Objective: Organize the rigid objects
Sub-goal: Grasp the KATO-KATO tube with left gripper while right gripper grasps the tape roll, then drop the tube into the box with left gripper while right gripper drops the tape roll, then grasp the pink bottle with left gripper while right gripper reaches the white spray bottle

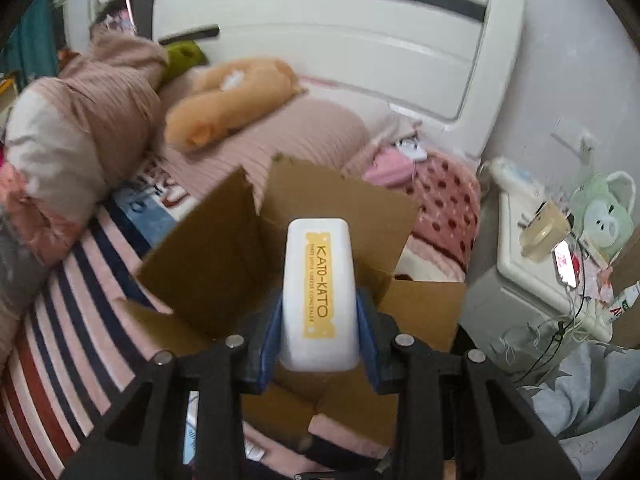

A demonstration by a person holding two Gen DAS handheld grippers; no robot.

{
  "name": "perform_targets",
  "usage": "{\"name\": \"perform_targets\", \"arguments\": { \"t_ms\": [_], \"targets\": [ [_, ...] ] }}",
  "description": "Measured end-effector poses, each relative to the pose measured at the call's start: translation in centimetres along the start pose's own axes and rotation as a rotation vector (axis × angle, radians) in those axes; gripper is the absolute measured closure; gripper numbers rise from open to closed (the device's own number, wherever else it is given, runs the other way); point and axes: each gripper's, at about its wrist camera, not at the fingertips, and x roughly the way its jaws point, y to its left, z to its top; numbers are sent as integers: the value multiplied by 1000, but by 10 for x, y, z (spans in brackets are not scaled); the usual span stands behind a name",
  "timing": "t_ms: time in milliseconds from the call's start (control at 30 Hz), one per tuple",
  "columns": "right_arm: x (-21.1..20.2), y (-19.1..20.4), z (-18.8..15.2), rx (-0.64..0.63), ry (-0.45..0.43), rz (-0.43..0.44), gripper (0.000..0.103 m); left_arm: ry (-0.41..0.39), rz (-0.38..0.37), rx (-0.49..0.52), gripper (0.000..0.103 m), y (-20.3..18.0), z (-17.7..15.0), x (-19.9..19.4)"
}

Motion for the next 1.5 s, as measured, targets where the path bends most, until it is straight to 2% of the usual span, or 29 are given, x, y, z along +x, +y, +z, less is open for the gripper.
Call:
{"name": "perform_targets", "arguments": {
  "t_ms": [67,167,200,367,500,633,733,867,933,1033,1133,1233,1300,1333,1367,1433,1500],
  "targets": [
    [-4,-5,-2,10,-3,-11,67,8,7,-20,69,3,2,10],
    [-11,-16,-3,38,-6,-19,67,-35,19,-67,39,18,-5,-2],
    [-13,-20,-3,43,-7,-24,67,-58,30,-87,36,23,-9,-10],
    [-24,-29,2,54,-28,-33,67,-158,90,-182,35,51,-41,-60],
    [-43,-23,12,26,-61,-15,67,-215,218,-287,33,83,-91,-101],
    [-79,-6,36,-36,-113,24,67,-223,327,-400,32,117,-151,-122],
    [-122,-2,61,-68,-197,-3,67,-208,365,-459,31,132,-190,-118],
    [-183,-15,87,-85,-317,-142,67,-164,321,-555,31,145,-231,-88],
    [-204,-32,94,-73,-342,-267,67,-135,299,-606,31,150,-248,-69],
    [-216,-72,97,19,-304,-393,67,-103,254,-684,32,152,-262,-38],
    [-212,-110,91,112,-219,-466,67,-90,213,-723,32,149,-267,-16],
    [-196,-136,85,175,-140,-502,66,-85,213,-733,38,146,-263,1],
    [-186,-144,82,198,-114,-488,60,-63,282,-729,54,144,-261,9],
    [-184,-147,78,204,-113,-474,58,-52,306,-713,55,143,-261,11],
    [-182,-149,79,207,-113,-463,56,-54,300,-704,57,143,-263,10],
    [-181,-146,77,202,-118,-444,56,-29,301,-668,68,141,-266,4],
    [-181,-140,77,195,-125,-438,55,-1,346,-629,73,140,-270,-5]
  ]
}}
